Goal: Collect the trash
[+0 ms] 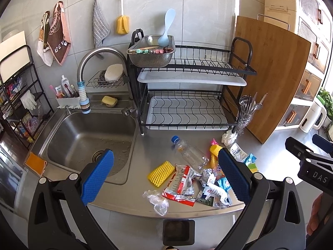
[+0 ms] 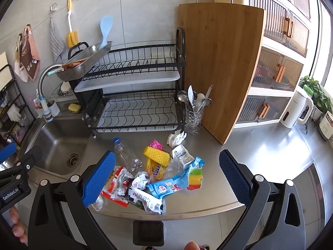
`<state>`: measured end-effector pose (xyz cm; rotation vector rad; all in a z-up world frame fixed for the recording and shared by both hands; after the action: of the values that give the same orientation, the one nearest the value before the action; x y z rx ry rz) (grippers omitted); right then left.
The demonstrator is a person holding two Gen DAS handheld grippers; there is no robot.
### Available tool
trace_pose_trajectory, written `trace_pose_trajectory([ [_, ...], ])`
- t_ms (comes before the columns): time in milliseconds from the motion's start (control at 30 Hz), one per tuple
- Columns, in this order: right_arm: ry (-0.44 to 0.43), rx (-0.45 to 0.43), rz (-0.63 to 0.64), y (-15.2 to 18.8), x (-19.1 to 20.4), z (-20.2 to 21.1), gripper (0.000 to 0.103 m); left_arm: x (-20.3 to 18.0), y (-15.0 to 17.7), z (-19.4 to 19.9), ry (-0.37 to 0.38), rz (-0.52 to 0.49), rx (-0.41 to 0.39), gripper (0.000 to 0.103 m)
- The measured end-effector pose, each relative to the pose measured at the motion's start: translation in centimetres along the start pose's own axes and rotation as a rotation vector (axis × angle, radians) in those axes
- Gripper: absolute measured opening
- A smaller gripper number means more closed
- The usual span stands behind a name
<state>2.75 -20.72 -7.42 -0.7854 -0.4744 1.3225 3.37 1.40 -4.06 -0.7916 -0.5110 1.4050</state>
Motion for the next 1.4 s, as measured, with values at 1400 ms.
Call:
trace_pose_trajectory([
  [1400, -0.154, 0.238, 0.186, 16.2, 7.6, -14.8, 0.074, 7.7, 17.3, -17.8, 0.078, 0.139, 0.41, 0.08],
])
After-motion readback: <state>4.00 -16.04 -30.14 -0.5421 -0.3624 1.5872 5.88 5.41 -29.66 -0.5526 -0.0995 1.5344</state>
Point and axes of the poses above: each gripper's, at about its wrist camera, not at the fingertips, and z roughly against the way its jaws point, x to its left, y to its underside, the point moved 6 cm from there along -z, roughly the way its jaws point, and after that the axes turned 13 degrees about y, right-handed, at the moved point
